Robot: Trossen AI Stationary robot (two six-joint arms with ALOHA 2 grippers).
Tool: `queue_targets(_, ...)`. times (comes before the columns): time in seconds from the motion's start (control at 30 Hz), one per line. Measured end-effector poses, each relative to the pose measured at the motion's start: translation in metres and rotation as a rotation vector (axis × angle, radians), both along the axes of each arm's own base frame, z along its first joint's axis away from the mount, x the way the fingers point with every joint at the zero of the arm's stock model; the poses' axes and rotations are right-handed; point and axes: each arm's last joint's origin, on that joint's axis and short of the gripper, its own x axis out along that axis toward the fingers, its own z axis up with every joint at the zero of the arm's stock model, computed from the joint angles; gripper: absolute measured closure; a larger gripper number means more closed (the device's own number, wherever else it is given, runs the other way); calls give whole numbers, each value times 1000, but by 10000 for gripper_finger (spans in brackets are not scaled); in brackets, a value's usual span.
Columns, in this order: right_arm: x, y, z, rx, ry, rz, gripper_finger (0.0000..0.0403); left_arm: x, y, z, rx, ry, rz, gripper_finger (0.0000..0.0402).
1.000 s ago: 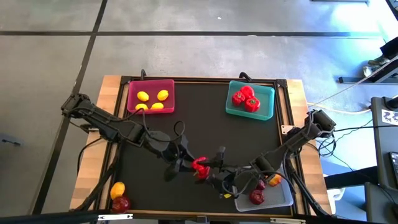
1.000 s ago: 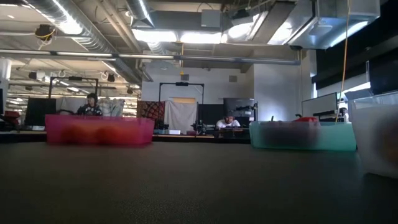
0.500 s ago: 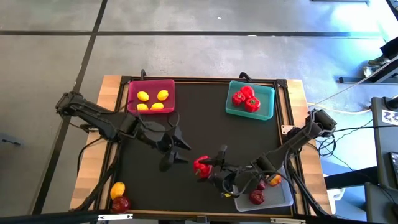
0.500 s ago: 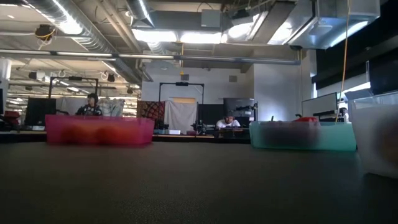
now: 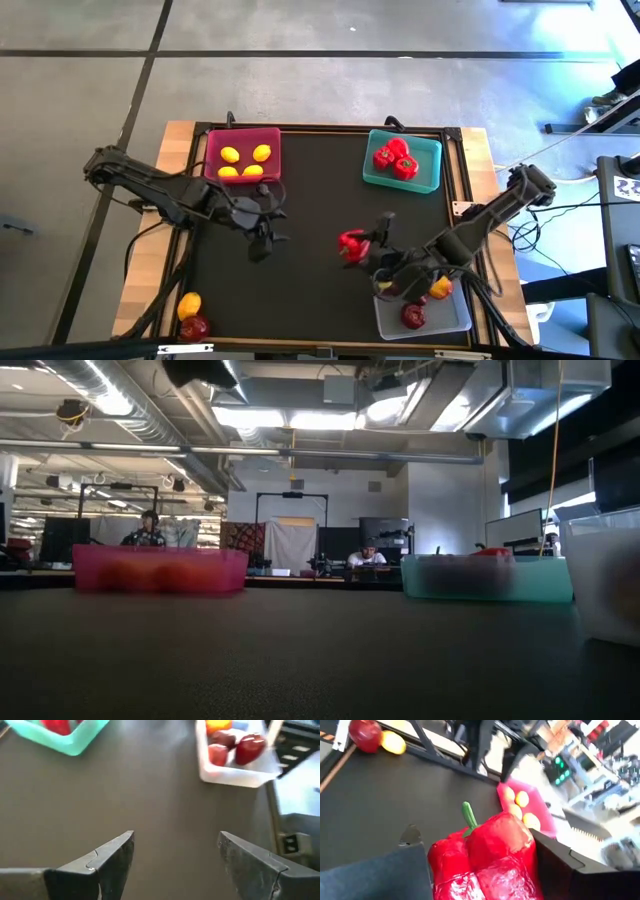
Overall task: Sort produce into baskets
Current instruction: Put the bell pepper into the blue bin
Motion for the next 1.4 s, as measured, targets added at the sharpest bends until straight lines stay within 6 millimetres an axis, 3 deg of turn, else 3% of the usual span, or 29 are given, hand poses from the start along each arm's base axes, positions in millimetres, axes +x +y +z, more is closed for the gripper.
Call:
queue_targets(0.27, -43, -37, 18, 75, 54, -181, 219, -2, 3, -23, 40, 58, 29, 119)
queue_targets(0.47, -78, -88, 28, 155, 109, -419, 219, -5, 4, -38, 56, 102, 27, 119)
queue_targets(0.67, -100, -137, 33, 188, 166, -657, 219, -3, 3, -46, 51, 83, 27, 119)
queue_targets(1.07, -97, -207, 28, 279, 213, -1019, 219, -4, 3, -52, 48, 84, 30, 119)
queue_targets(1.4, -98, -263, -23, 350, 266, -1243, 219, -4, 3, -52, 24, 83, 50, 119)
